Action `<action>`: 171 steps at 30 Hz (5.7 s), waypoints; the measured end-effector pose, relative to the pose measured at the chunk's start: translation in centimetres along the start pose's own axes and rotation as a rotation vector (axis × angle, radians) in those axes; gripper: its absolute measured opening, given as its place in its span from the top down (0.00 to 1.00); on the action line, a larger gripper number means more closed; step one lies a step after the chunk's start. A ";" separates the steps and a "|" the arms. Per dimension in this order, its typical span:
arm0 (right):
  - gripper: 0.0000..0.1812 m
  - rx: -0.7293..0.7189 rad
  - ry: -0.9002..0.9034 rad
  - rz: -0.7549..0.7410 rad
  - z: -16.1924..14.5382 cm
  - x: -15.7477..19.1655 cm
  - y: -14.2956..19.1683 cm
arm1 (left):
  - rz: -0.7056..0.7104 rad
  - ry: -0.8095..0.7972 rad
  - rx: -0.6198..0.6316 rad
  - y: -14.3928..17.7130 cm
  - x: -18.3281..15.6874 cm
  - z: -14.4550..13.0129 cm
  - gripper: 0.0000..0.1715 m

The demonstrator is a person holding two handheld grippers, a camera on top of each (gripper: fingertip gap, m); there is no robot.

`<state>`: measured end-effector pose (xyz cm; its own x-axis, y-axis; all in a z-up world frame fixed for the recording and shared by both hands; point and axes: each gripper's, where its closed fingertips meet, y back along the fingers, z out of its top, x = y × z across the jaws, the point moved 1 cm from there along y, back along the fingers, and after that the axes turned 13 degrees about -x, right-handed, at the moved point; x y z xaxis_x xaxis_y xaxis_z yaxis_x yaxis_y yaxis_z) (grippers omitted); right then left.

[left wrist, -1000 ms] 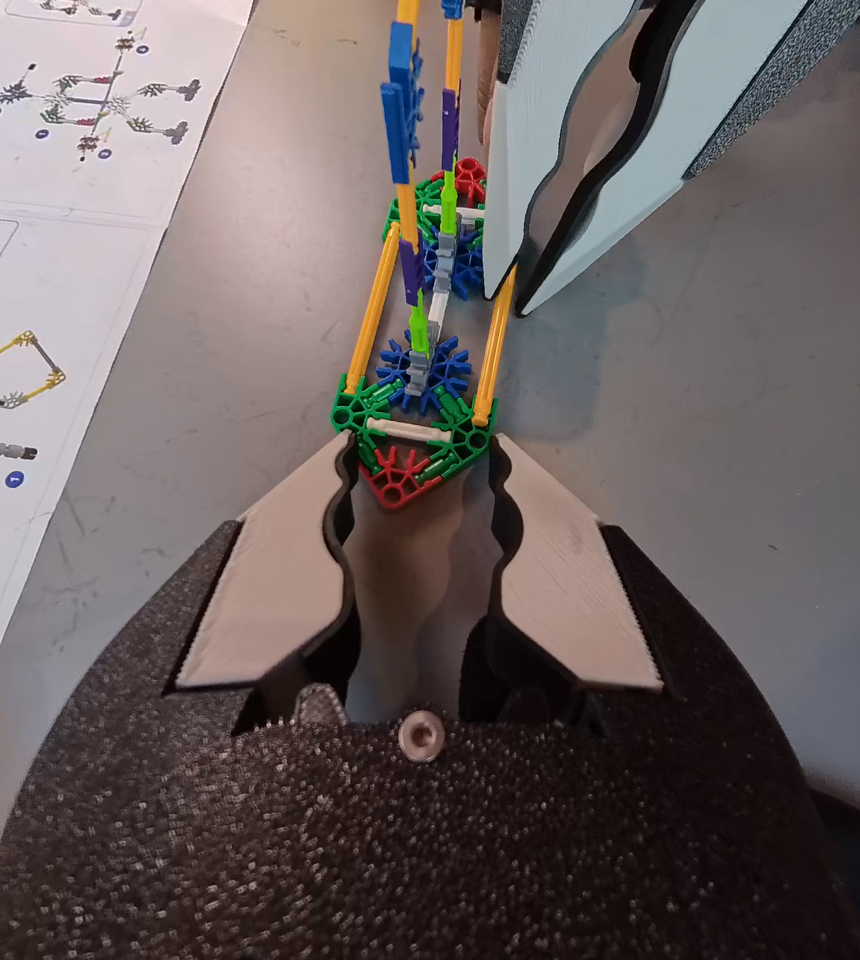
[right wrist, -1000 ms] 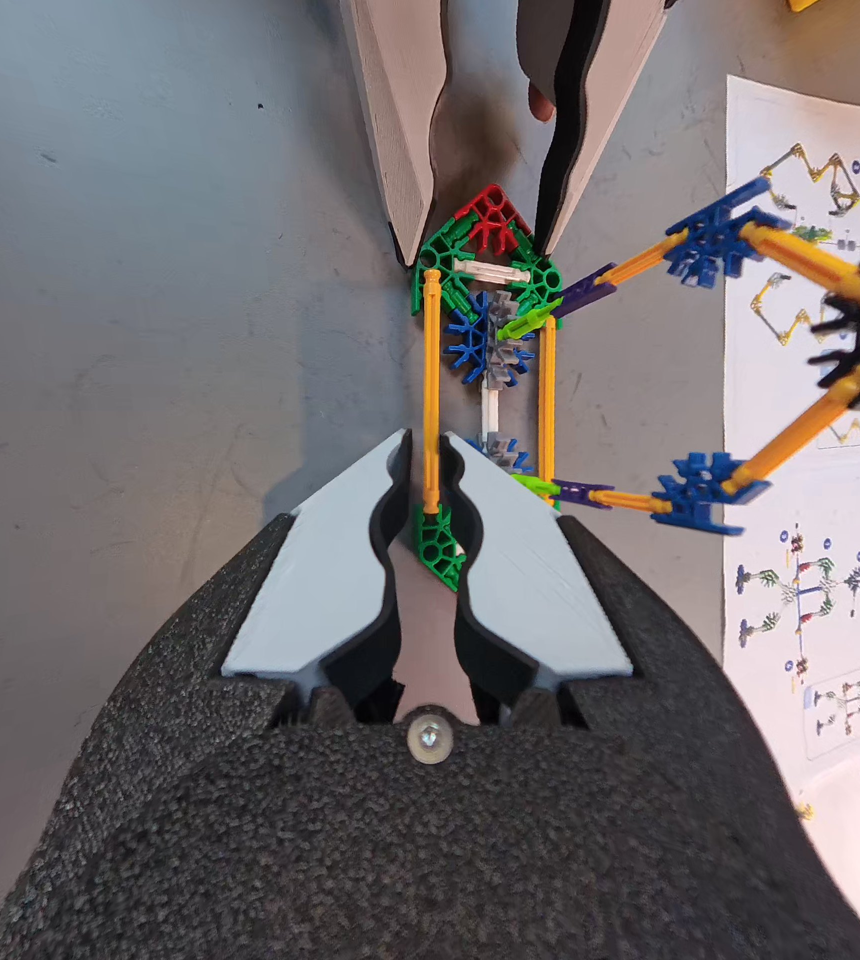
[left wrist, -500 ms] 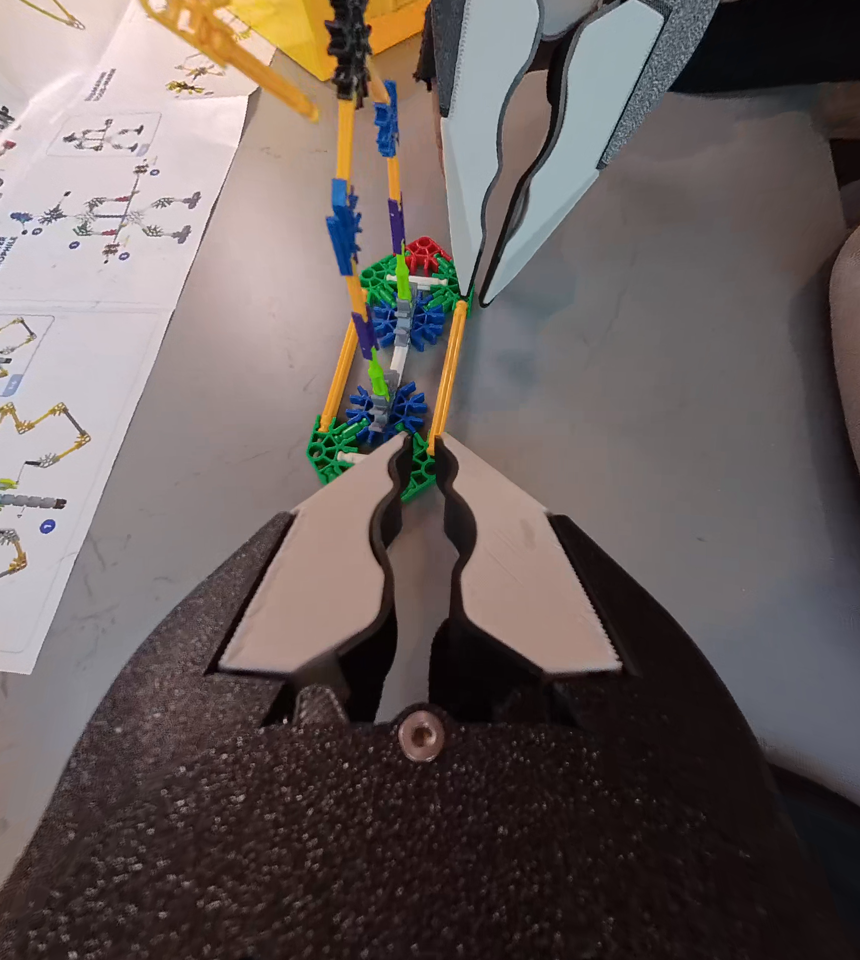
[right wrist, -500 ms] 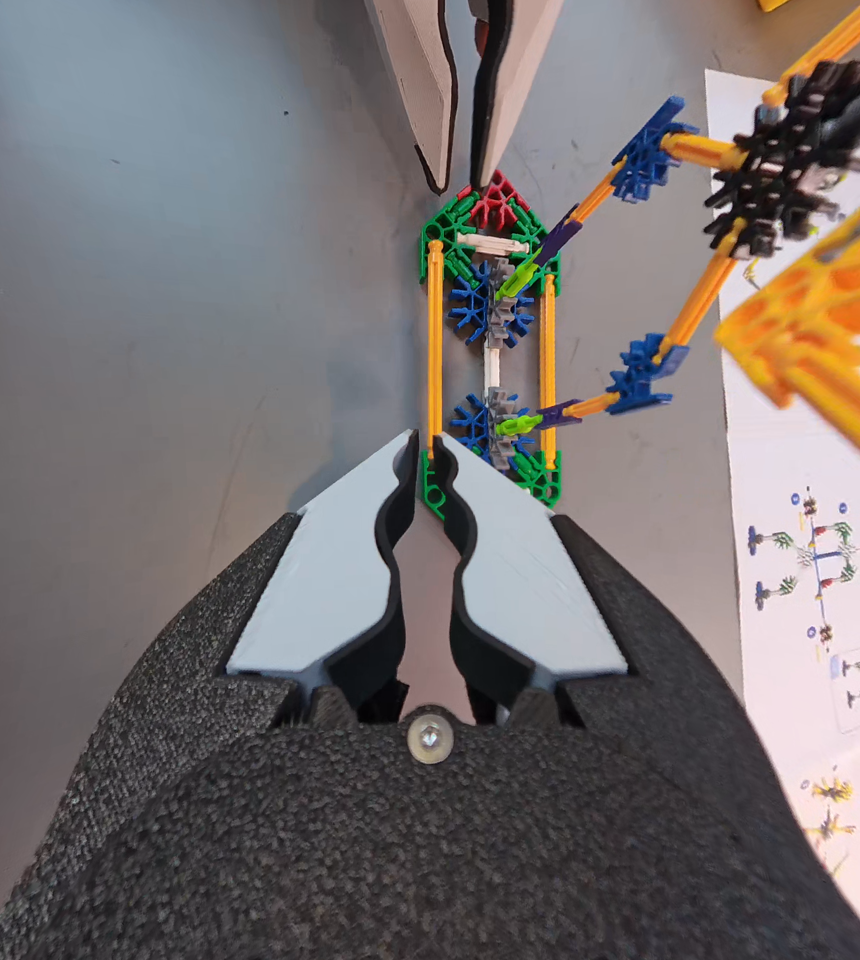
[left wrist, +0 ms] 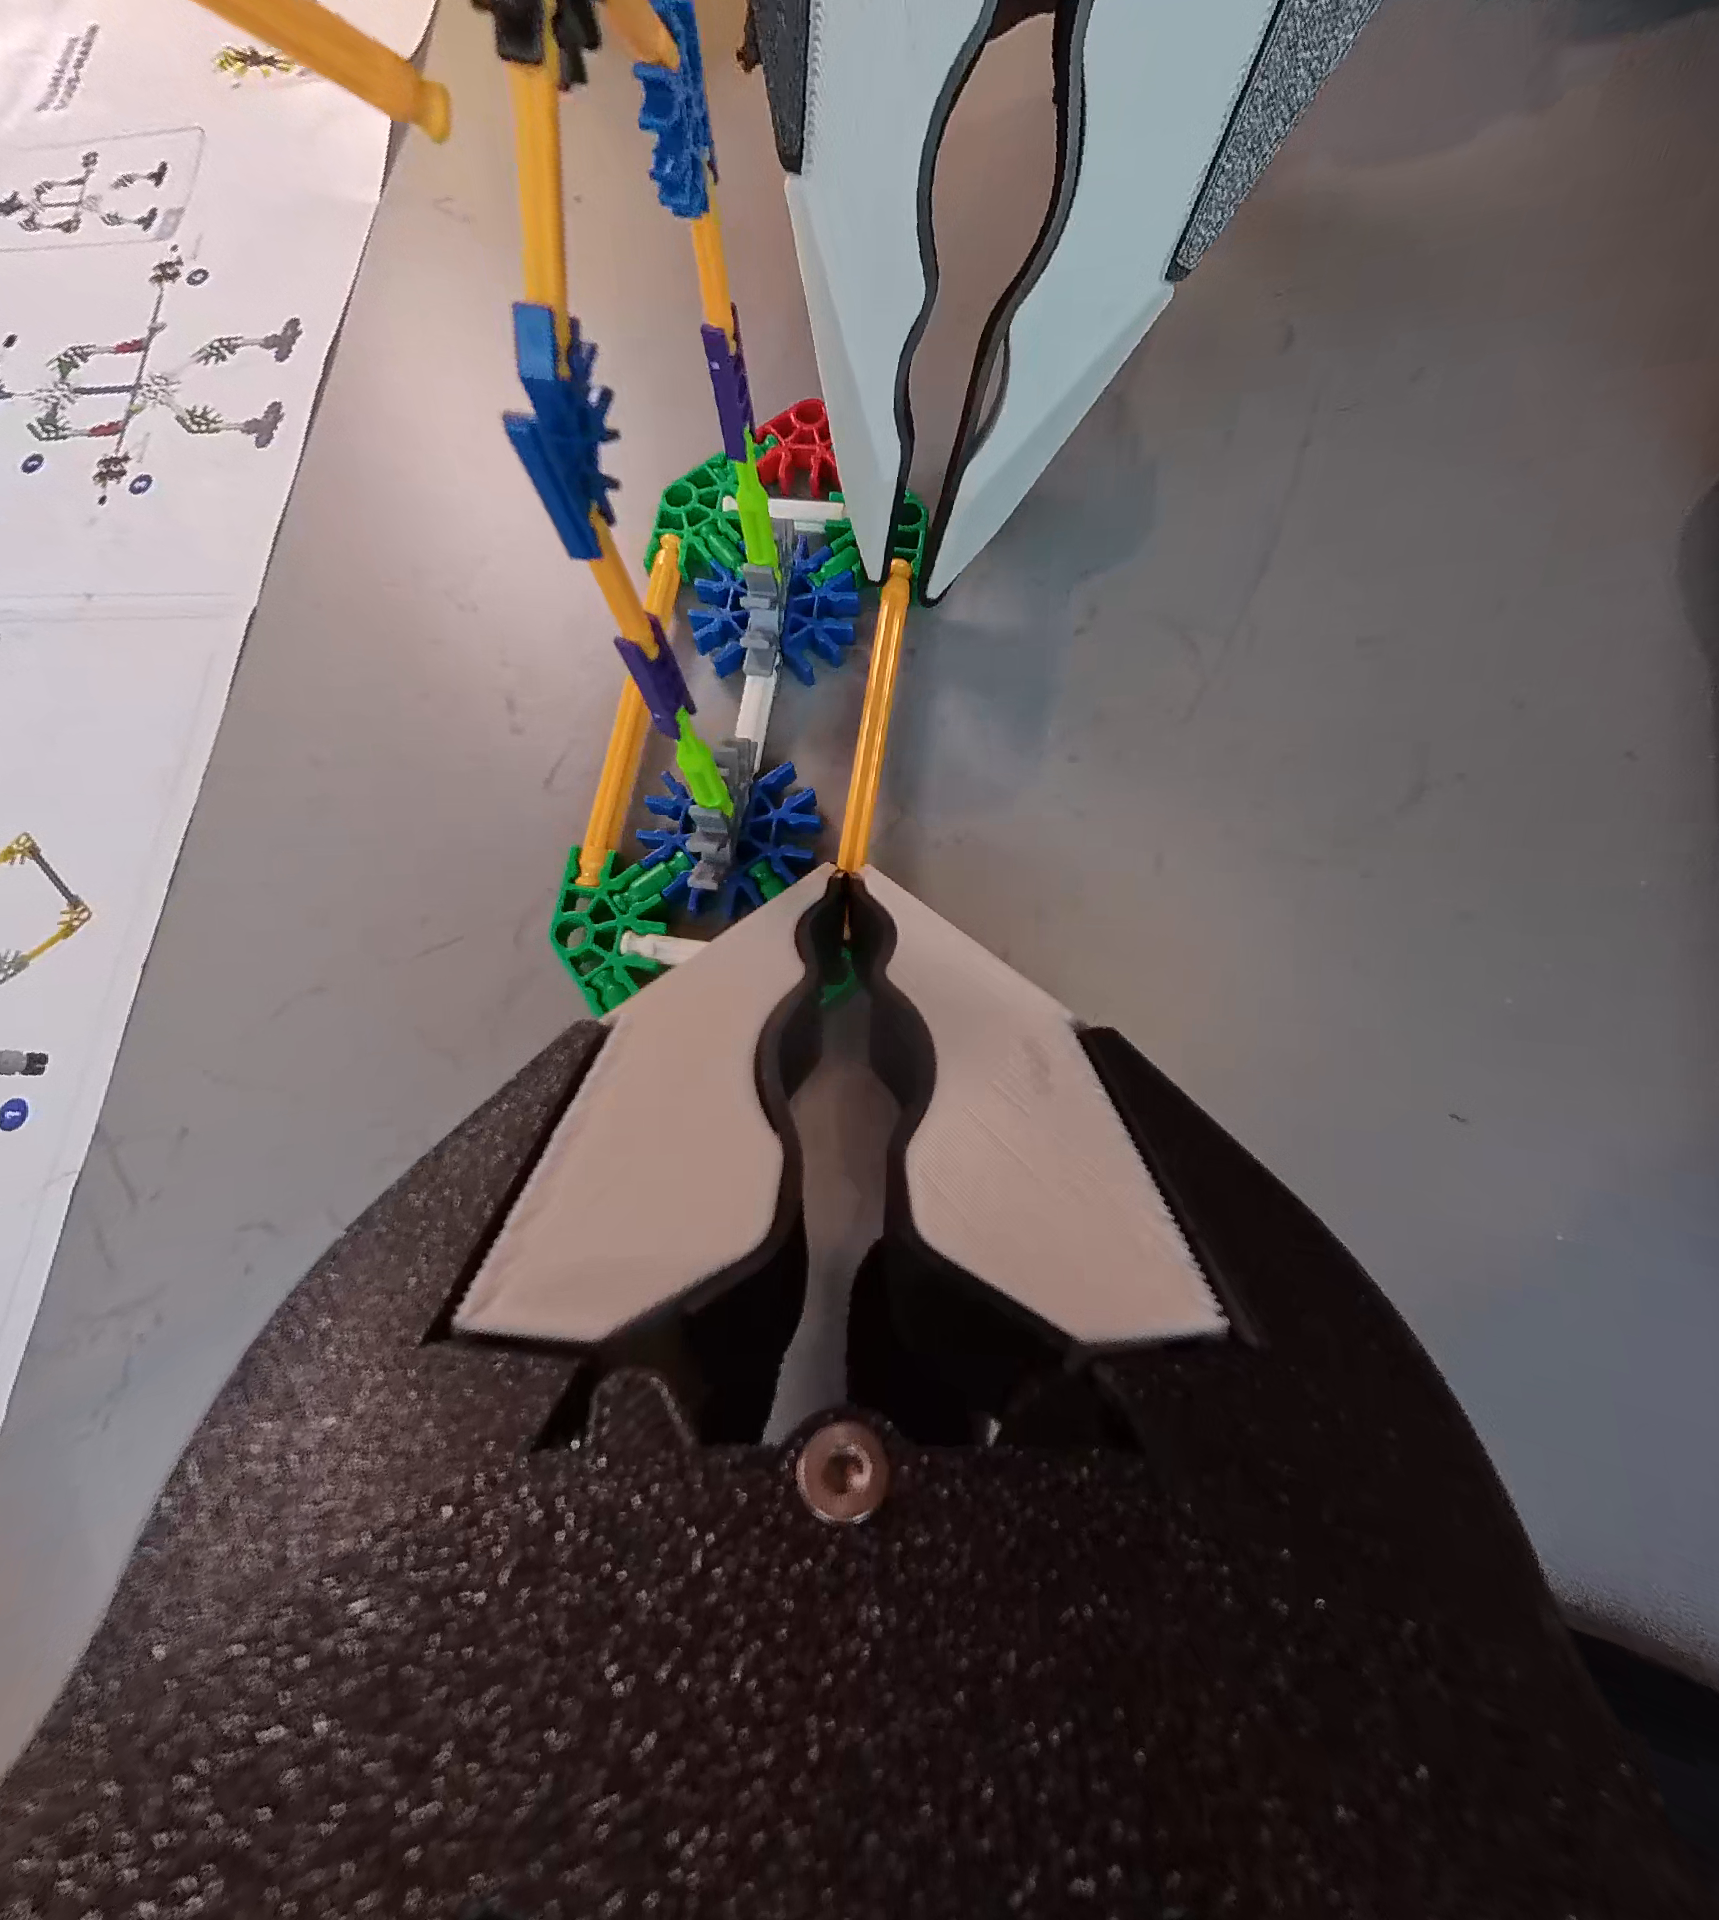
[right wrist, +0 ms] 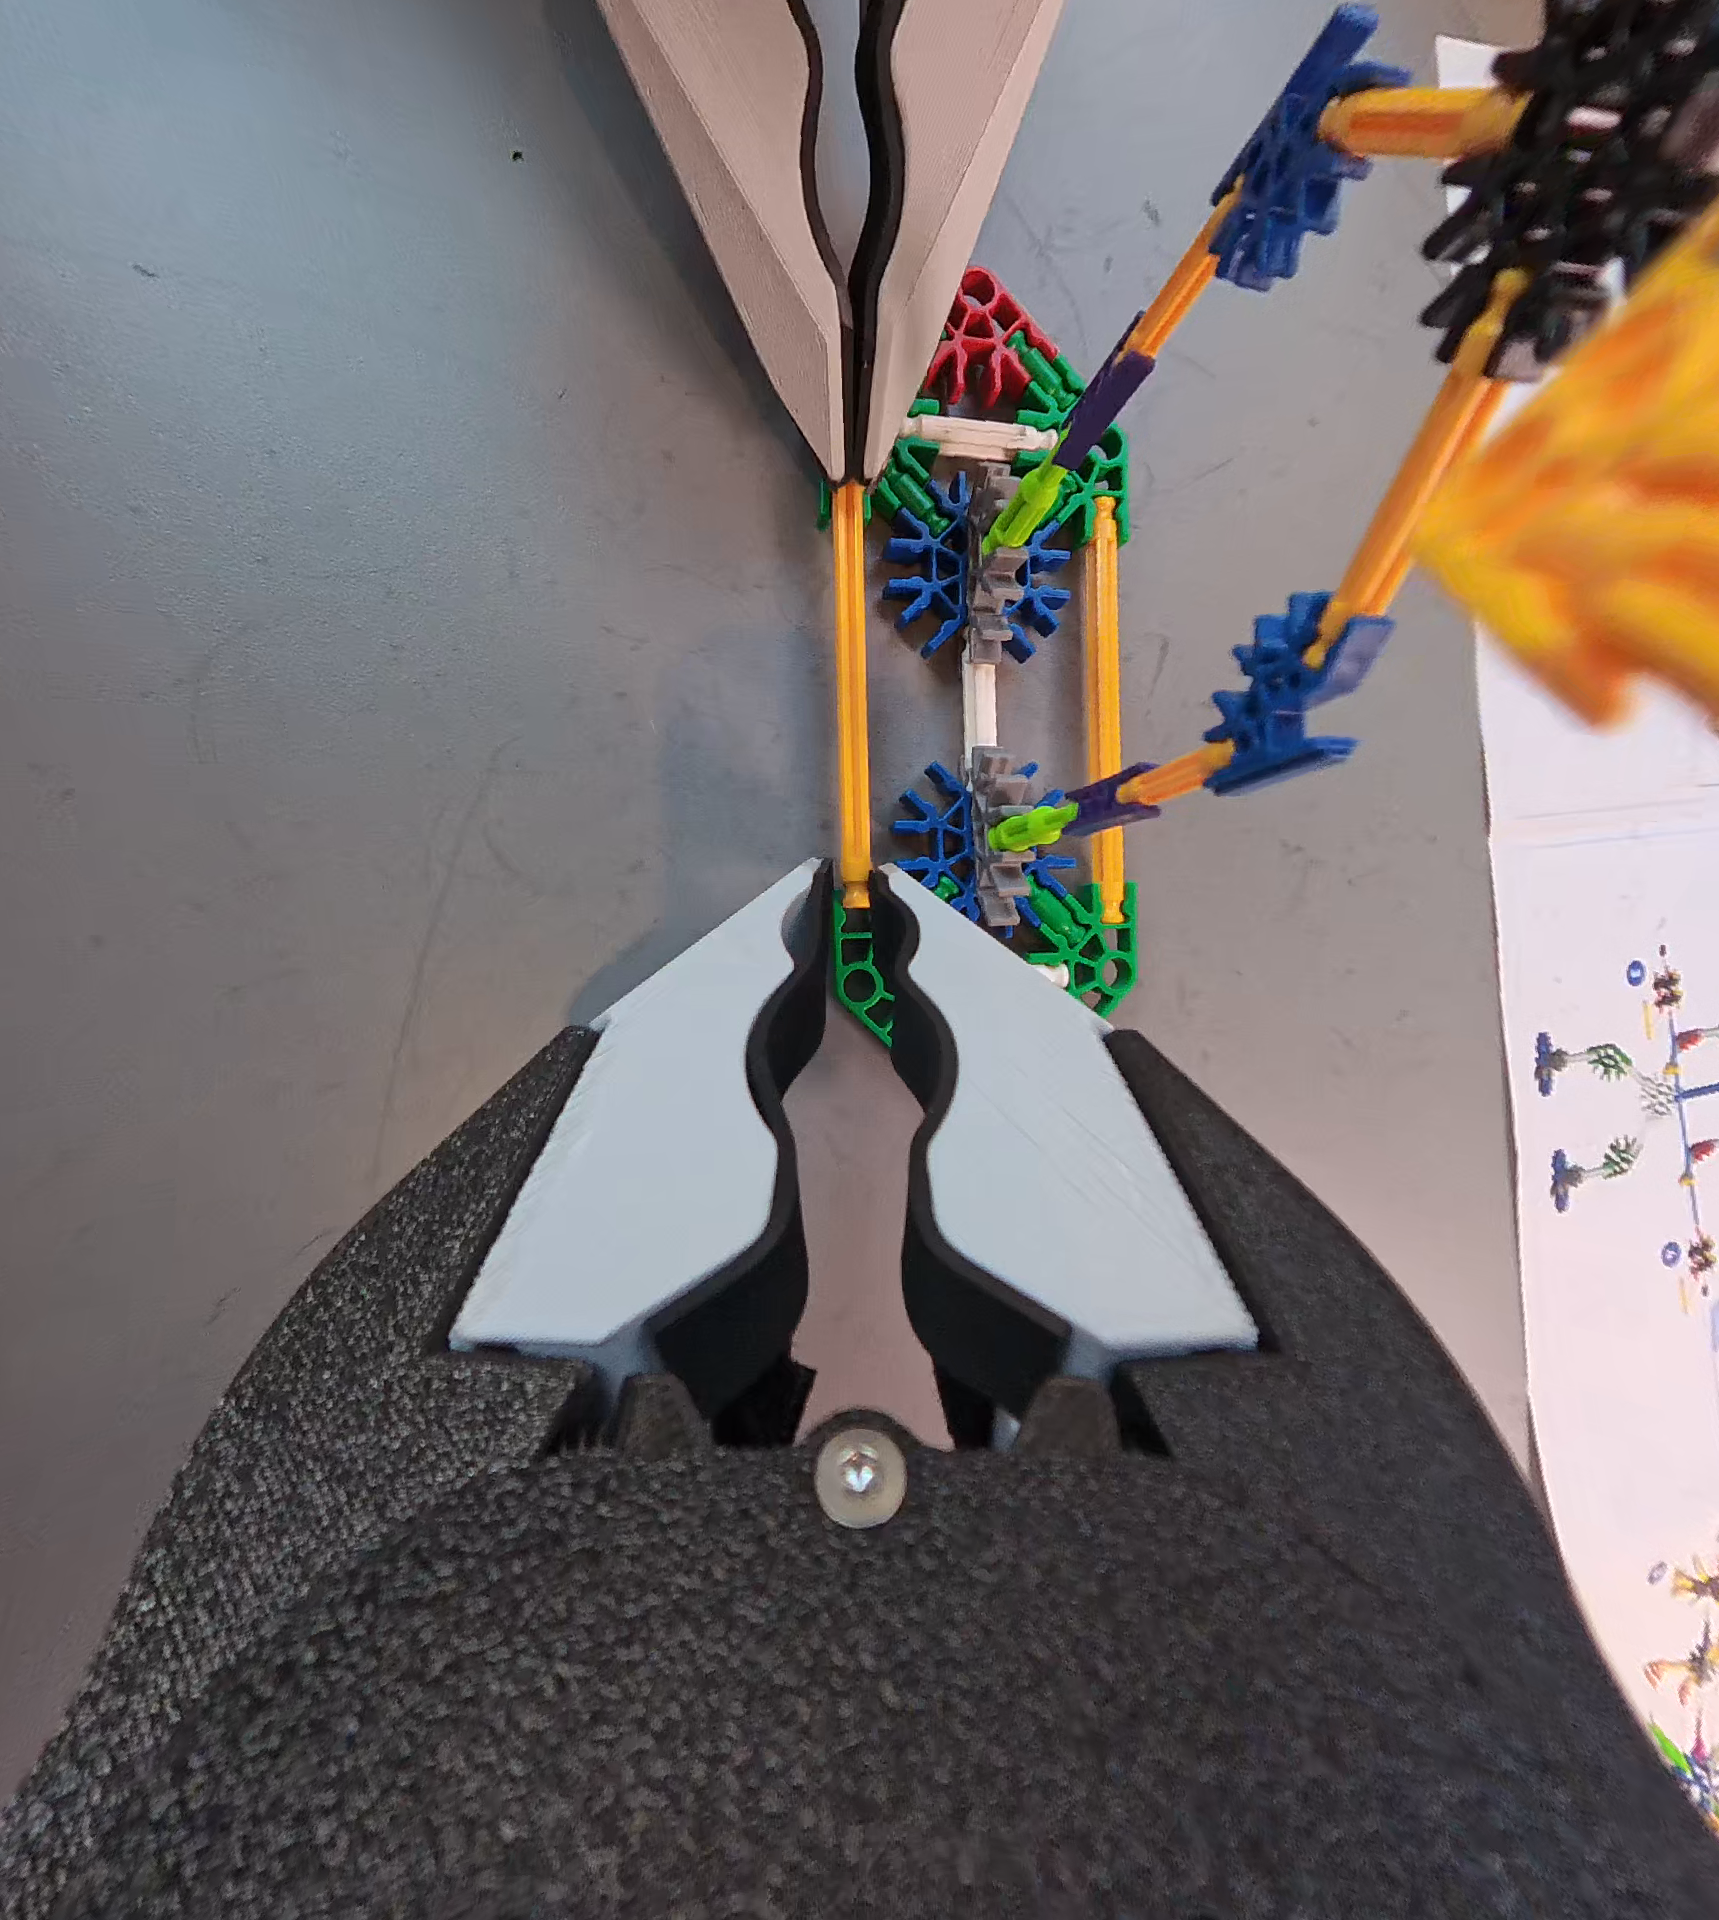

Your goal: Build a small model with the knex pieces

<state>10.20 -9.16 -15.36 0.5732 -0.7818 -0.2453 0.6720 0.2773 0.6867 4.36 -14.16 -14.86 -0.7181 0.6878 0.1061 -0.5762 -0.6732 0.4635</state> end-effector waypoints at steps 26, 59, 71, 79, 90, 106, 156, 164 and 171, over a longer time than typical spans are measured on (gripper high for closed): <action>0.96 0.024 0.013 0.007 -0.7 -1.0 1.2 | -0.002 0.012 -0.023 0.3 -0.1 0.6 1.00; 1.00 -0.034 -0.112 0.079 -0.9 -1.2 0.5 | 0.011 0.144 0.098 -1.2 -0.2 0.0 1.00; 0.68 -0.189 -0.215 -0.191 -2.3 -3.7 3.7 | 0.111 0.181 -0.059 3.1 2.7 0.6 0.58; 0.65 -0.152 -0.308 -0.063 -2.4 -4.0 0.1 | 0.081 0.108 0.060 0.9 2.4 -1.9 0.68; 0.70 -0.159 -0.614 -0.232 -3.4 -6.9 0.9 | 0.214 0.262 -0.038 1.8 8.3 -2.3 0.84; 0.71 -0.370 -0.837 -0.026 -2.5 -6.5 2.4 | 0.315 -0.245 -0.031 0.4 7.8 -0.3 0.93; 0.60 -0.286 -0.586 -0.556 -2.3 5.5 15.4 | 0.076 0.102 0.123 2.2 3.5 -2.7 0.66; 0.54 -0.391 -0.671 -0.675 1.0 10.1 12.3 | 0.112 0.097 0.148 5.7 2.3 -4.3 0.66; 0.49 -0.354 -0.662 -0.672 2.2 11.5 10.3 | 0.100 0.113 0.146 10.1 2.3 -6.7 0.66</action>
<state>22.64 -16.51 -9.60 -0.2788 -0.9603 -0.0033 0.9227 -0.2688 0.2764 -5.71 -21.19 -15.87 -0.8130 0.5788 0.0626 -0.4426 -0.6843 0.5794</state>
